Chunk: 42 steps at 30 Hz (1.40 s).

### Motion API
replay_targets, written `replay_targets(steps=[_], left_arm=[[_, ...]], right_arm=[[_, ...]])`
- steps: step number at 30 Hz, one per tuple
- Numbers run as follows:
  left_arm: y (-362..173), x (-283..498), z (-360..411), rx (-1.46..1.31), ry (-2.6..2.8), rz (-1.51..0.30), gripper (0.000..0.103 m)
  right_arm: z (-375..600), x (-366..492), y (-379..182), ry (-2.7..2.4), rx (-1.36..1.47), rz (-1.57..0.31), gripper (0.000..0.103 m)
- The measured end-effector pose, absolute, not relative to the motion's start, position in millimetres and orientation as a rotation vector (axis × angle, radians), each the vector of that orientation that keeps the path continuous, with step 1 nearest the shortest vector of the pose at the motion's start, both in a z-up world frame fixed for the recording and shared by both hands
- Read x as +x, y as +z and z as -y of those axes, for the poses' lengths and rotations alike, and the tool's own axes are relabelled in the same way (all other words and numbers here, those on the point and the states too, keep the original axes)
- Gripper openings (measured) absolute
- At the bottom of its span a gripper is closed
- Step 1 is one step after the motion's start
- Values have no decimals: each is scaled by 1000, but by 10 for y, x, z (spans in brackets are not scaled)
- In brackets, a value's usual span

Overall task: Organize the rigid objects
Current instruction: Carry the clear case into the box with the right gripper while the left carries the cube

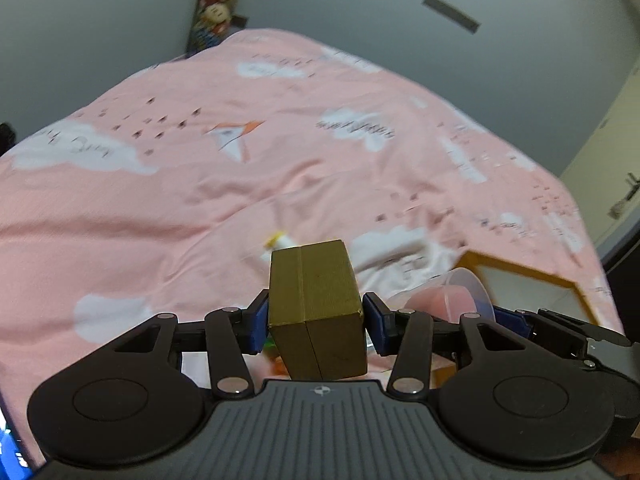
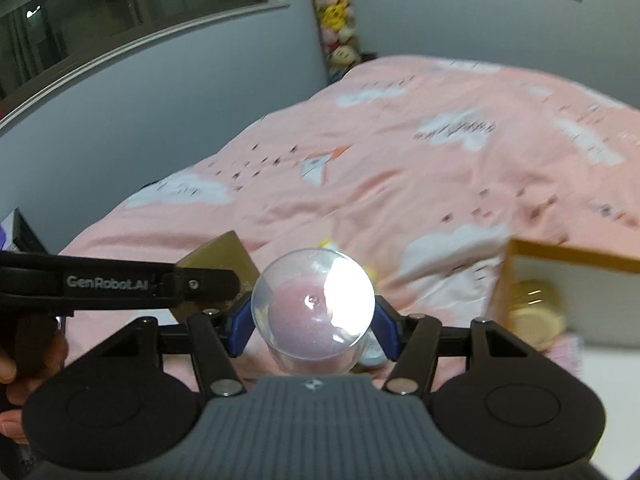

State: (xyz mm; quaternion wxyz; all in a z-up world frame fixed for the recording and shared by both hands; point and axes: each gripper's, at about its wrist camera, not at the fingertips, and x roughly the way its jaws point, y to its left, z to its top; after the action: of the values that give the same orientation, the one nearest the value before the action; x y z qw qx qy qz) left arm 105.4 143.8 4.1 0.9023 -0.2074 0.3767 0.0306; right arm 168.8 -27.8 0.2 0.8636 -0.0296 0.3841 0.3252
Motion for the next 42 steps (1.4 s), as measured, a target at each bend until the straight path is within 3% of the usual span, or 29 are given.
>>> replay_targets(steps=[12, 24, 42], left_arm=[[232, 1385, -476, -404, -261, -757, 55], [-134, 1949, 494, -234, -503, -938, 52], [-552, 2358, 932, -36, -519, -1160, 52]], right_arm=[[1405, 1723, 611, 463, -45, -712, 60], [2407, 2004, 308, 244, -3, -905, 60], [2541, 2222, -2, 202, -12, -982, 60]])
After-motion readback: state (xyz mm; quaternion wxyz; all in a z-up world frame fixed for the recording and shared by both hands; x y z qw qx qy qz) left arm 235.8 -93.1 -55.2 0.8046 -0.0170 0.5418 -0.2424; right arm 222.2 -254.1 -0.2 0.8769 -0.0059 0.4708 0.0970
